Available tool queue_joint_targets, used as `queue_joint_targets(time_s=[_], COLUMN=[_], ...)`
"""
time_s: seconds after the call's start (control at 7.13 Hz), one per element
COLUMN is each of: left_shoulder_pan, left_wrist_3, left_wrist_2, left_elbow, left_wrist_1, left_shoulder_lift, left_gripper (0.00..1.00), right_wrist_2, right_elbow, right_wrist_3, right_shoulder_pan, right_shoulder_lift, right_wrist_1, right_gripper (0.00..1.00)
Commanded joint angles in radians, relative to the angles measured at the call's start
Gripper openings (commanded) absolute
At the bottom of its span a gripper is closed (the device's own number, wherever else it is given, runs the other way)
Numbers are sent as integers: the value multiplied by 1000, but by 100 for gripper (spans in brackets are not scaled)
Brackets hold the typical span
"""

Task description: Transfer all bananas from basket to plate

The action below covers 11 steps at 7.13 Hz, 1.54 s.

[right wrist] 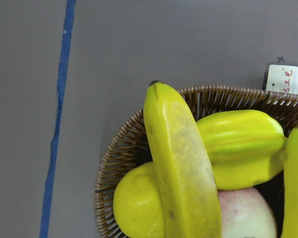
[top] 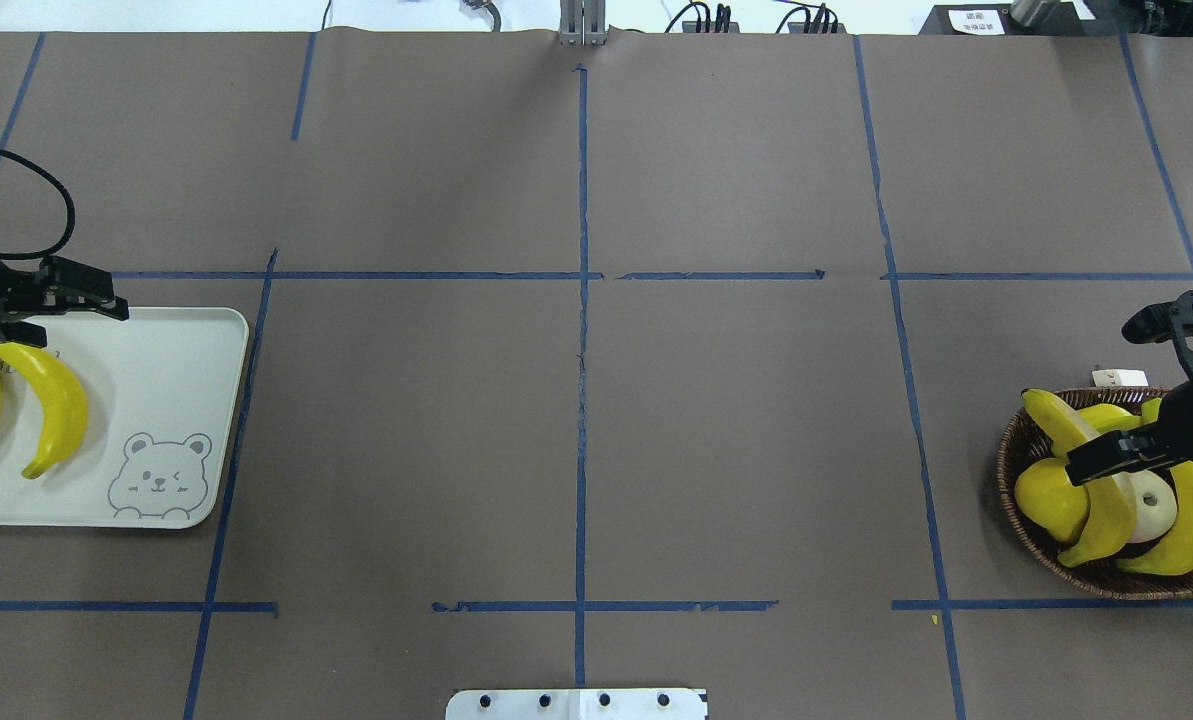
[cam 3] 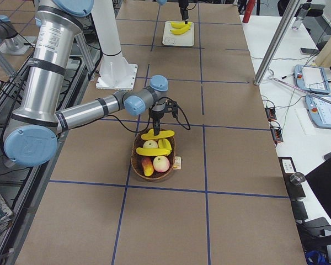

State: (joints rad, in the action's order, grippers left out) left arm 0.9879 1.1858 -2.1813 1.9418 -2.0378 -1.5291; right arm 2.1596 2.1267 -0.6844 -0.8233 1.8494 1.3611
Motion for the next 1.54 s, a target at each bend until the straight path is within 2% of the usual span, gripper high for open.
queue_joint_targets(time_s=[0.0, 0.56, 1.26, 1.4], left_shoulder_pan=[0, 0, 0, 0], left_wrist_3=[0, 0, 0, 0], left_wrist_2=[0, -2, -2, -3], left_elbow=[9, 17, 16, 16], left_wrist_1=[-1, -1, -1, -2], left_shoulder_lift=[1, 4, 7, 9], left_gripper=[99, 99, 99, 99], right_wrist_2=[14, 77, 85, 85], right_elbow=[-27, -77, -106, -106], right_wrist_3=[96, 163, 172, 171], right_shoulder_pan=[10, 10, 12, 12], right_shoulder_lift=[5, 4, -6, -6], right_wrist_1=[3, 0, 0, 0], right_gripper=[100, 100, 99, 88])
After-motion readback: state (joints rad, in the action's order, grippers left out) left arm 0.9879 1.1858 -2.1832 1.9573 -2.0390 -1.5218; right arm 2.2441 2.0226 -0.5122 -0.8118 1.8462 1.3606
